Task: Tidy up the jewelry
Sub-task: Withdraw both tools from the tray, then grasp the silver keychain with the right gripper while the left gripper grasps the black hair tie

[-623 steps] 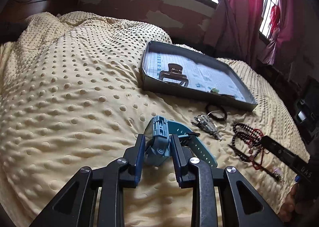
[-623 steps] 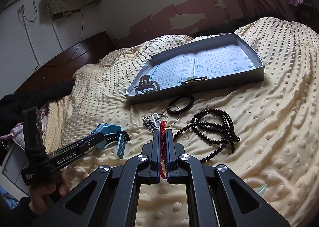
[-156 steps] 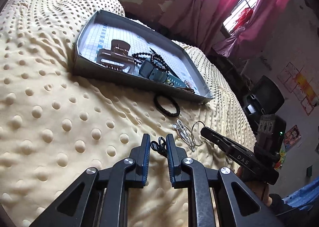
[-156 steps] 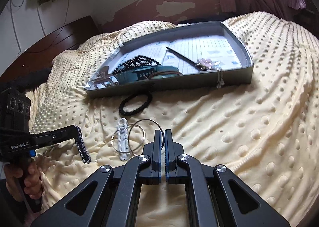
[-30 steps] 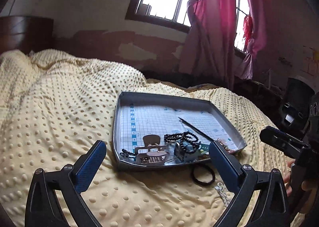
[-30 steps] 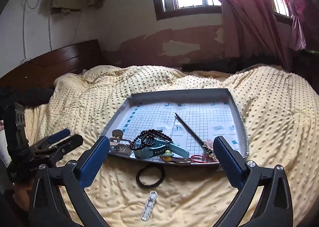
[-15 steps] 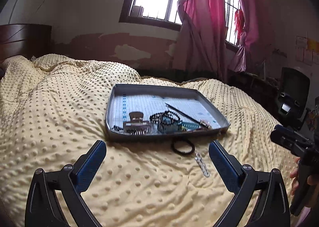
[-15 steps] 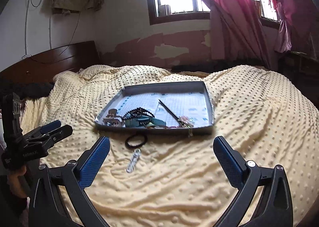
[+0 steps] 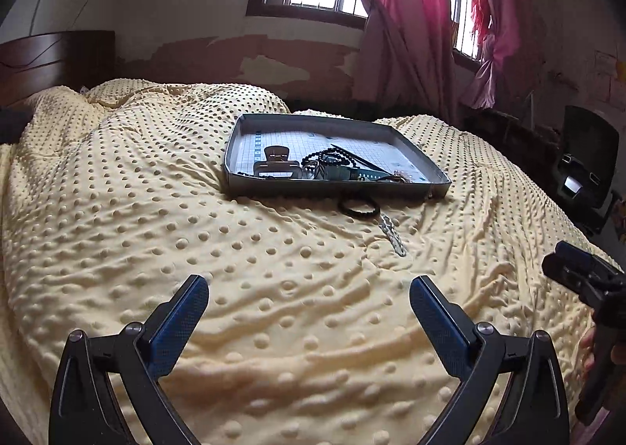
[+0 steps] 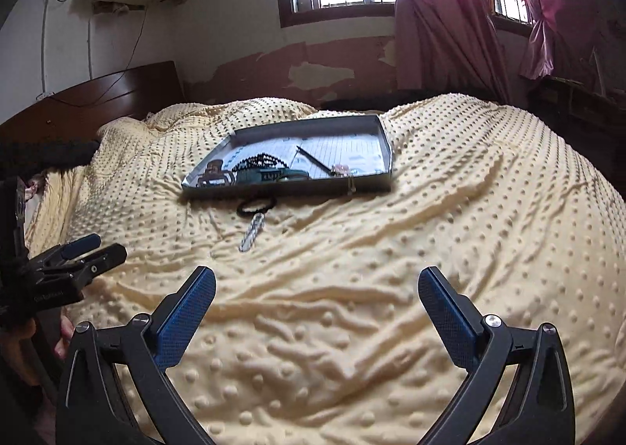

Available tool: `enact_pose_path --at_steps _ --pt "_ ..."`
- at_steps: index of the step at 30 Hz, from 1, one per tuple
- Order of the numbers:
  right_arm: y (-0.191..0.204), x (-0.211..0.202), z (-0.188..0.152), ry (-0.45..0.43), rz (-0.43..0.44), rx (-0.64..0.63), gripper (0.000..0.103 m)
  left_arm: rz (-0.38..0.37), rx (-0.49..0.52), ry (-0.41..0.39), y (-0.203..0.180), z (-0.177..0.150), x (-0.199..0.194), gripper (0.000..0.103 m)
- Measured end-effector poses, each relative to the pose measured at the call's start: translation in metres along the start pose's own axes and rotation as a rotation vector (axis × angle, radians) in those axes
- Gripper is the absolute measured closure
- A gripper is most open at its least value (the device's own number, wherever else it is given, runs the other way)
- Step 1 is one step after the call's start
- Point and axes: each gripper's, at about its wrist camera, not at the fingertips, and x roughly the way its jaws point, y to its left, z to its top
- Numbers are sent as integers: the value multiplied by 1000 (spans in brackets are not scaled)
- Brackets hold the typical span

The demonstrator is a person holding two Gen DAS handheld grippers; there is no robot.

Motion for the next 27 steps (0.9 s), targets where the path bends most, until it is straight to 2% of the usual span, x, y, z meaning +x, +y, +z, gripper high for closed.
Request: enact_pose_path --at_steps 10,16,27 --pt "-2 13 -29 73 0 61 1 25 35 13 -4 -5 1 0" --pt "-3 18 -30 78 1 66 1 14 -13 55 3 -6 10 0" --pt "0 31 -14 72 13 54 1 81 -34 63 17 8 25 0"
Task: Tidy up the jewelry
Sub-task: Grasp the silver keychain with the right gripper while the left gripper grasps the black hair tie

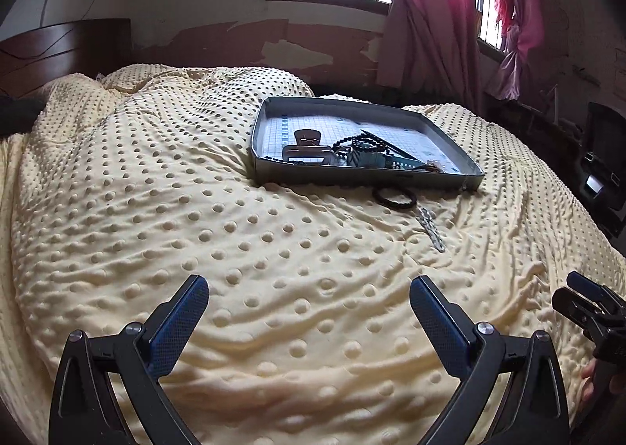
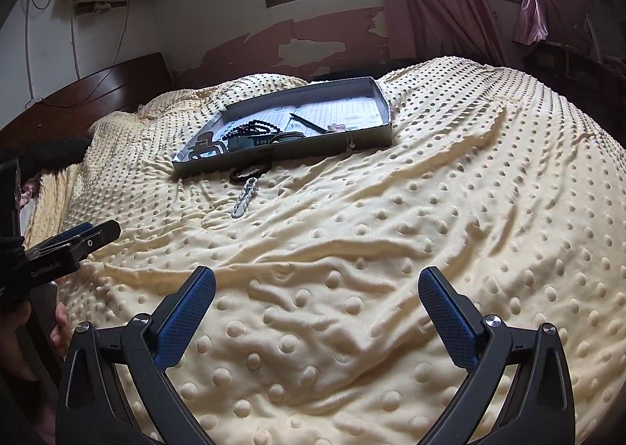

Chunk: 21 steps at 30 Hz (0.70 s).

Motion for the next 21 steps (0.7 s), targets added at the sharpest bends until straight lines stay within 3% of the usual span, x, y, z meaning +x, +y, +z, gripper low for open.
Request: enact_pose_path --at_steps 11,21 --pt "16 27 28 19 38 -53 1 -1 -105 38 24 33 41 0" --pt "33 72 47 107 76 -100 2 -44 -22 86 11 58 77 0"
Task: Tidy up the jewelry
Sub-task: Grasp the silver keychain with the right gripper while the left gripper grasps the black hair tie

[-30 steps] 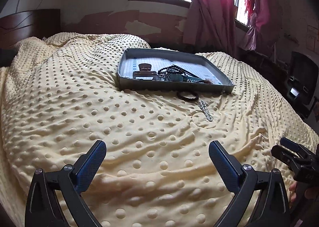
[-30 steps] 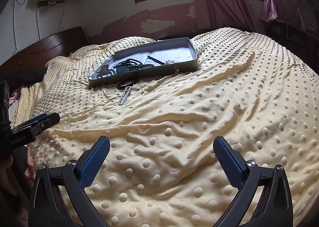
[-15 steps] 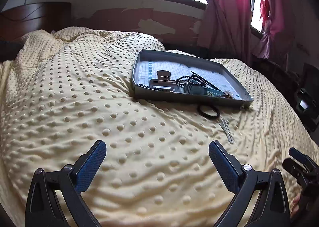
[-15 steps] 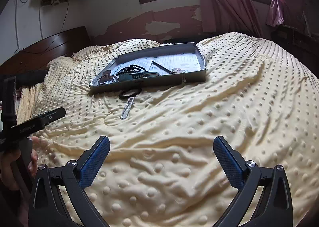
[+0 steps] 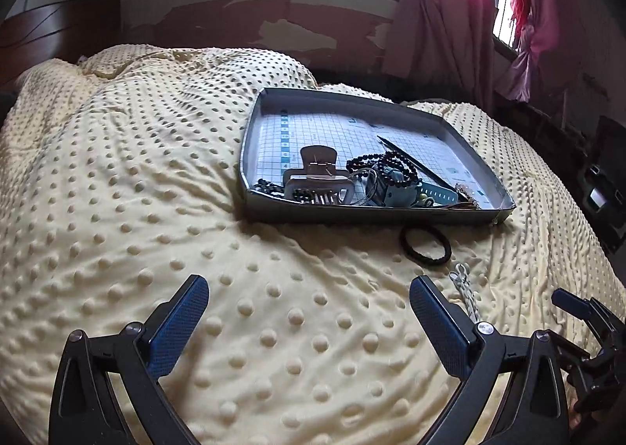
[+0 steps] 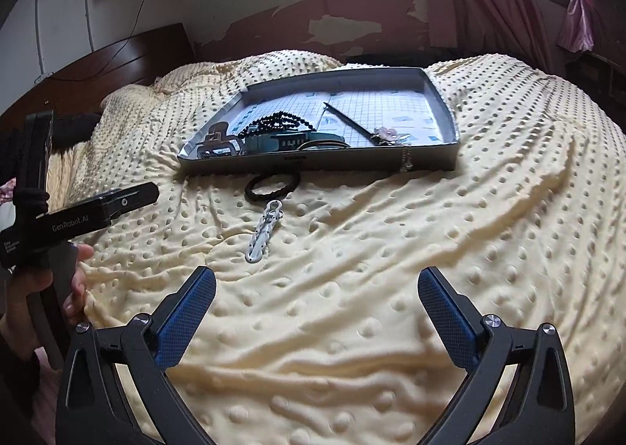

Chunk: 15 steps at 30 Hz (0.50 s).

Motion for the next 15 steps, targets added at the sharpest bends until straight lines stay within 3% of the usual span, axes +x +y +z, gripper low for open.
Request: enact_pose_path --at_steps 5,9,15 --pt "11 17 9 35 15 -52 14 -37 29 31 -7 7 15 3" --pt "15 28 11 73 39 -59 32 -75 42 43 -11 12 21 14" --pt "22 43 15 94 62 -76 44 -184 58 67 -18 17 31 27"
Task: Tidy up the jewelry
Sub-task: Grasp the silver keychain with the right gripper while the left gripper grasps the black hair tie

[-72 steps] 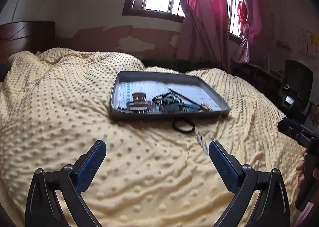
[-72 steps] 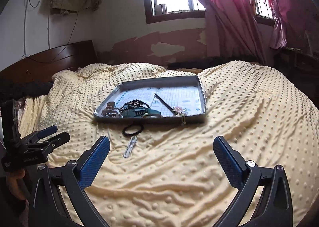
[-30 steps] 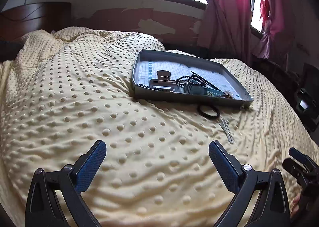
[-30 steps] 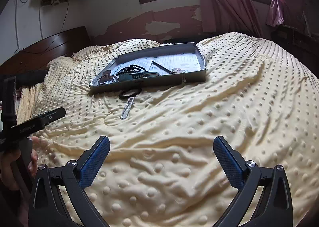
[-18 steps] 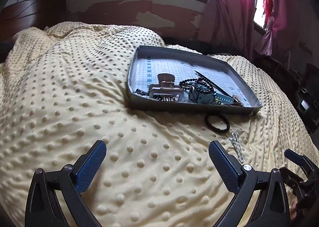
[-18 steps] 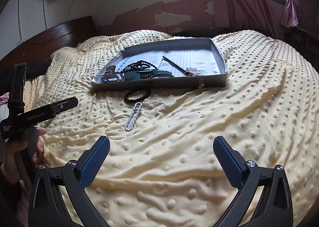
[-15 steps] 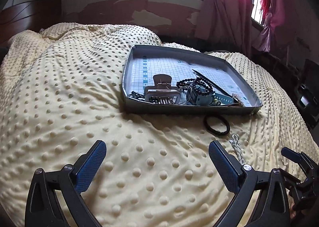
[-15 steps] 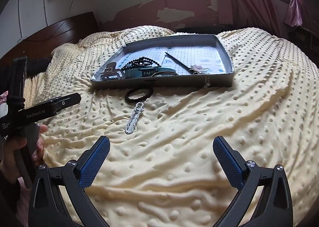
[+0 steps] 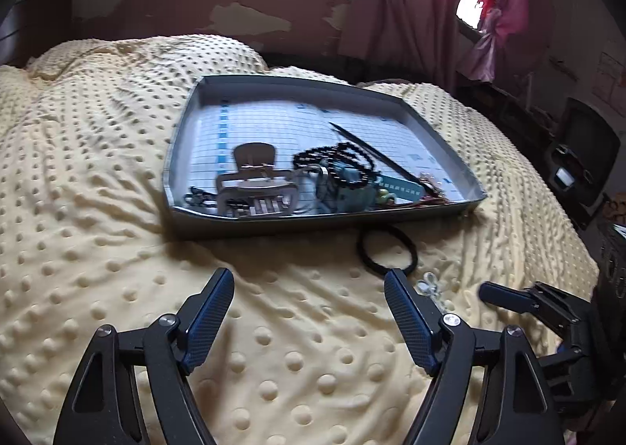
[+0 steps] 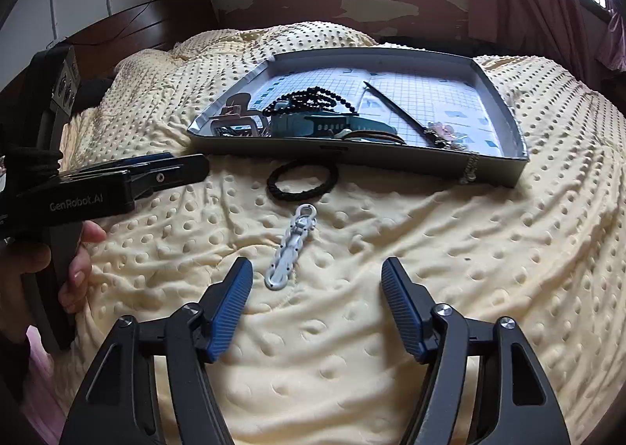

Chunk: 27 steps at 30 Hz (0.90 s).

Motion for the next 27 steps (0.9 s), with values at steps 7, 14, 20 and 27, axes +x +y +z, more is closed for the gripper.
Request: enact_pose_path --at_steps 7,14,20,27 --pt "3 16 3 22 -26 -7 63 -83 -8 49 -5 4 22 38" --pt "-6 24 10 16 -76 -15 75 -138 -19 94 -8 7 43 42" --pt "-24 25 9 7 -79 3 89 -164 -13 115 -16 12 58 50" --pt "-42 27 2 -10 -57 73 95 -149 16 149 -27 11 70 66"
